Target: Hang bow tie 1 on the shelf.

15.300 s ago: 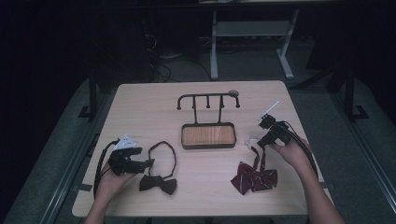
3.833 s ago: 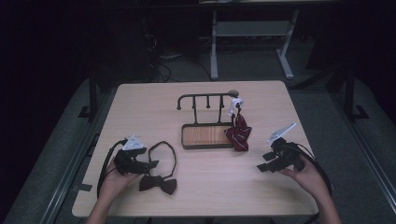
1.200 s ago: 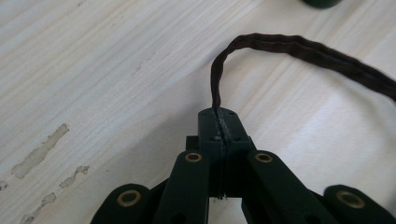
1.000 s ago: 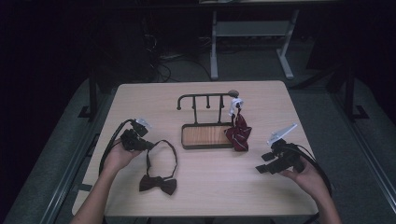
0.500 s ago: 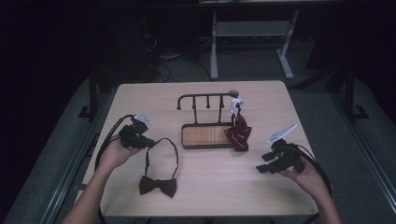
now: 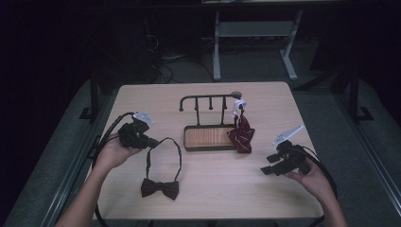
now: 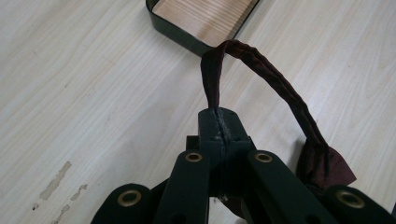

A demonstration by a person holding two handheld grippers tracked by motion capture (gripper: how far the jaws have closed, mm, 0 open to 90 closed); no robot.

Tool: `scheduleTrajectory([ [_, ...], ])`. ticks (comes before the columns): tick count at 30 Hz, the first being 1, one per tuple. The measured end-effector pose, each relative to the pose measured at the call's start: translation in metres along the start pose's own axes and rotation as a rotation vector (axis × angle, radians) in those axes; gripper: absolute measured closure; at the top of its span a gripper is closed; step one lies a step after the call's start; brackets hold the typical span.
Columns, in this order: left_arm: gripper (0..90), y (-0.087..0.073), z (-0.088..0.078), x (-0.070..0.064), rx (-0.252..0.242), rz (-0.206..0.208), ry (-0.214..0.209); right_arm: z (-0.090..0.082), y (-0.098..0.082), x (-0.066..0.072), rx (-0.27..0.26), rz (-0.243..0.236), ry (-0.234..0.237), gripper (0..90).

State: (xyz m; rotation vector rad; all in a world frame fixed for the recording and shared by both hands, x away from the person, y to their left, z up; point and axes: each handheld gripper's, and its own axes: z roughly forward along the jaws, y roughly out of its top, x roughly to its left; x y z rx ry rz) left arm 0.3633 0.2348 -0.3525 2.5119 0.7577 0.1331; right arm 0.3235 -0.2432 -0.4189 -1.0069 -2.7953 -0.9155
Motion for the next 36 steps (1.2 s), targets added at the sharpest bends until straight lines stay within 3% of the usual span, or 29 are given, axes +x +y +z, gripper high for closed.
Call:
scheduleTrajectory([
  [9, 90.0, 0.006, -0.004, -0.004, -0.014, 0.014, -0.015, 0.000, -0.001, -0.001, 0.000, 0.003, -0.004, 39.5],
  [23, 90.0, 0.019, -0.024, -0.007, -0.029, 0.052, -0.035, 0.000, 0.001, 0.000, 0.000, -0.001, -0.004, 39.6],
  [36, 90.0, 0.030, -0.032, -0.010, -0.015, 0.088, -0.057, -0.002, -0.001, -0.002, -0.004, -0.003, -0.005, 39.6],
])
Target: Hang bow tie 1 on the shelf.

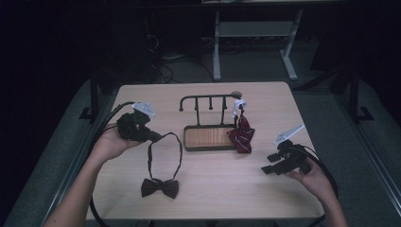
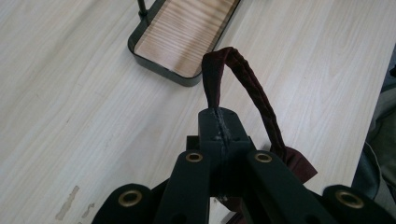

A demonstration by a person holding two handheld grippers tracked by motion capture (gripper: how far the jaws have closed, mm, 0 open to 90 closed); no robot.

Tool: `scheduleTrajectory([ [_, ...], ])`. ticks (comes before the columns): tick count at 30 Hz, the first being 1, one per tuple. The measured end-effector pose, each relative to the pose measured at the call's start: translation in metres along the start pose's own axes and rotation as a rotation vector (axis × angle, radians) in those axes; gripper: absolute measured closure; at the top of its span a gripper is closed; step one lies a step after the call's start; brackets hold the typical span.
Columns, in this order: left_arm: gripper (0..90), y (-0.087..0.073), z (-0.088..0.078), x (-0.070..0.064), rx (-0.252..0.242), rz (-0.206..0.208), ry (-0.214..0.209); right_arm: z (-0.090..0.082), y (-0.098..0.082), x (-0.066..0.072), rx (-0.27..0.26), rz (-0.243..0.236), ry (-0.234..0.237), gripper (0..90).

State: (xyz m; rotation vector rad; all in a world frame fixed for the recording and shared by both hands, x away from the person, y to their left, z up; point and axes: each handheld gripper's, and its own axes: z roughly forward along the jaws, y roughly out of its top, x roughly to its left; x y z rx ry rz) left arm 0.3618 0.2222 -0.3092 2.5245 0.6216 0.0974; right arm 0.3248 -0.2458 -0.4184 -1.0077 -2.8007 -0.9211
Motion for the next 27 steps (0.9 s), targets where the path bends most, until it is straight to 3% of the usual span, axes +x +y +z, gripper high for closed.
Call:
scheduleTrajectory([
  [14, 90.0, 0.013, -0.011, -0.003, -0.003, 0.042, -0.006, -0.005, -0.001, -0.001, -0.009, 0.007, -0.007, 39.6],
  [27, 90.0, 0.021, -0.023, -0.006, -0.019, 0.053, 0.009, -0.007, 0.000, 0.001, -0.010, 0.006, -0.019, 39.6],
])
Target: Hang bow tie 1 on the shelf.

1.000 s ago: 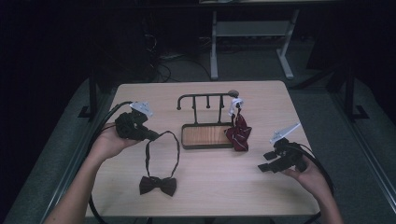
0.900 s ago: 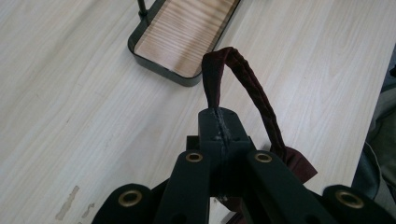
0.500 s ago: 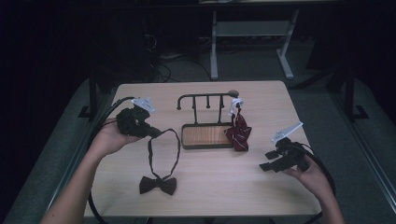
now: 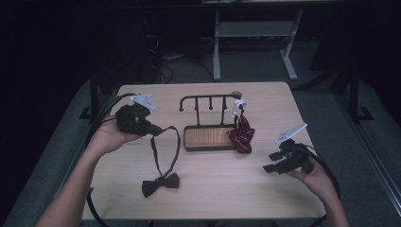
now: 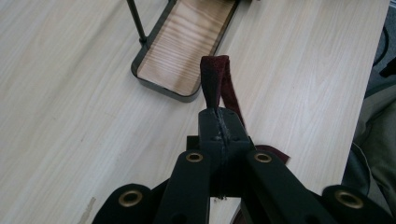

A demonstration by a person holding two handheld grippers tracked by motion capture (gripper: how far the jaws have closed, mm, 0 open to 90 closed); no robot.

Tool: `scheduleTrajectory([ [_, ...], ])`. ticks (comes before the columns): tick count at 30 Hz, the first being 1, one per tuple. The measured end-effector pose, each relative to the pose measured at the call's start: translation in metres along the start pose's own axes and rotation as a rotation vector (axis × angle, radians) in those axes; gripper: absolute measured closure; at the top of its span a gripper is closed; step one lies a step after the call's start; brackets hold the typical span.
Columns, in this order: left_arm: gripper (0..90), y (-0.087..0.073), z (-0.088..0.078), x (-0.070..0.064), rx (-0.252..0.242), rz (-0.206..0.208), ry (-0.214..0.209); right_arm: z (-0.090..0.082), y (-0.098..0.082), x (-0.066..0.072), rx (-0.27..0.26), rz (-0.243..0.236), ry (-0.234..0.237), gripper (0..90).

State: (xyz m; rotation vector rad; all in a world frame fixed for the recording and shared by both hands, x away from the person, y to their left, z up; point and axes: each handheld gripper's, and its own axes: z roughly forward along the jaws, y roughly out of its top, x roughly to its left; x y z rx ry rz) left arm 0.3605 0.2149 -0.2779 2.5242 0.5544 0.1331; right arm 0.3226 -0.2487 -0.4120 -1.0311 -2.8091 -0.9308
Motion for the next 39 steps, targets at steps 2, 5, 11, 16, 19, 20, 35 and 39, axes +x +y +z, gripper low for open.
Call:
scheduleTrajectory([
  [2, 90.0, 0.001, -0.001, 0.000, -0.005, -0.001, 0.003, 0.000, 0.000, -0.001, 0.001, 0.000, -0.001, 39.6],
  [5, 90.0, 0.004, -0.003, 0.001, -0.004, 0.008, 0.008, 0.000, -0.001, -0.002, -0.002, 0.002, 0.000, 39.6],
  [11, 90.0, 0.011, -0.004, 0.004, -0.003, 0.003, 0.017, 0.001, 0.000, -0.001, 0.000, 0.002, -0.001, 39.6],
  [16, 90.0, 0.017, -0.004, 0.009, 0.003, -0.002, 0.020, 0.000, -0.001, -0.002, -0.002, 0.000, -0.001, 39.6],
  [19, 90.0, 0.021, -0.004, 0.011, 0.003, -0.002, 0.025, 0.000, -0.001, -0.002, -0.003, -0.003, -0.002, 39.6],
  [20, 90.0, 0.022, -0.004, 0.011, 0.004, -0.003, 0.029, 0.000, -0.001, -0.002, 0.000, 0.002, -0.001, 39.6],
  [35, 90.0, 0.044, -0.007, 0.018, 0.007, 0.007, 0.044, 0.001, -0.001, -0.002, 0.003, 0.001, 0.002, 39.9],
  [39, 90.0, 0.048, -0.008, 0.020, 0.012, 0.010, 0.050, 0.001, -0.001, -0.002, 0.004, 0.001, 0.004, 39.9],
])
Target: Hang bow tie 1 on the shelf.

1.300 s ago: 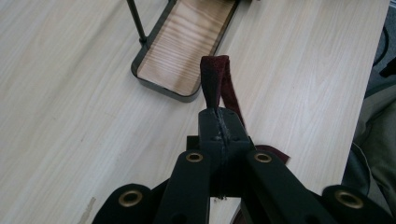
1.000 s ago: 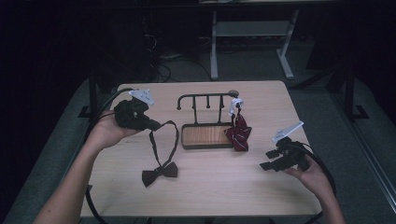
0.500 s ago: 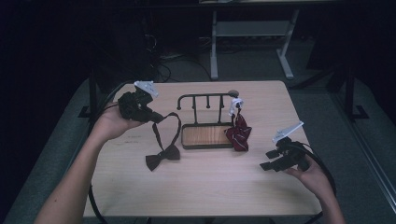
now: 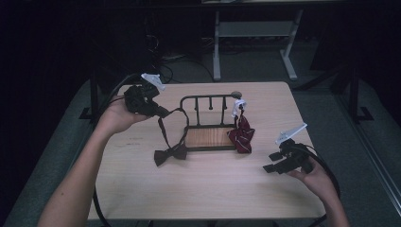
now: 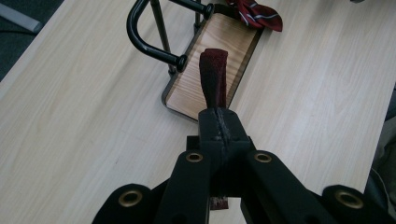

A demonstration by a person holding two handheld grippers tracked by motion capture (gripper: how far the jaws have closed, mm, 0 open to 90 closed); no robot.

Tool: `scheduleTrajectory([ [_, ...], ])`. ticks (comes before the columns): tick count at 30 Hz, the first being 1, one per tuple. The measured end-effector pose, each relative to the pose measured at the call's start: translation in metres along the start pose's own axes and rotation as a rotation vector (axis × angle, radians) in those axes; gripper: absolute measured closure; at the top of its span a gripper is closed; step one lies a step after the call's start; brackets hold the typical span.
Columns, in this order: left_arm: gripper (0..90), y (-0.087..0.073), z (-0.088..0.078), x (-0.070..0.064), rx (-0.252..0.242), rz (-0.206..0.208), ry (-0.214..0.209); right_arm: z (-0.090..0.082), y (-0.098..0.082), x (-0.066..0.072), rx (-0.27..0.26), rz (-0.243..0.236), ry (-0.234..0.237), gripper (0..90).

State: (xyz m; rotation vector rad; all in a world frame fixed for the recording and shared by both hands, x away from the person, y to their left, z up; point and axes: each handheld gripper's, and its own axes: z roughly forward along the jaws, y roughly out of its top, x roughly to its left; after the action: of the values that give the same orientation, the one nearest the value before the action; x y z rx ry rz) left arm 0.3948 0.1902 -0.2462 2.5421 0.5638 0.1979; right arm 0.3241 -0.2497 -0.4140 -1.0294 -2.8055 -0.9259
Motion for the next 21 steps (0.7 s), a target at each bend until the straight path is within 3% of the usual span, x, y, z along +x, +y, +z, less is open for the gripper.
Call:
scheduleTrajectory([
  [21, 90.0, 0.021, 0.007, 0.016, 0.010, -0.025, 0.036, -0.002, 0.000, -0.001, -0.011, -0.008, 0.000, 40.2],
])
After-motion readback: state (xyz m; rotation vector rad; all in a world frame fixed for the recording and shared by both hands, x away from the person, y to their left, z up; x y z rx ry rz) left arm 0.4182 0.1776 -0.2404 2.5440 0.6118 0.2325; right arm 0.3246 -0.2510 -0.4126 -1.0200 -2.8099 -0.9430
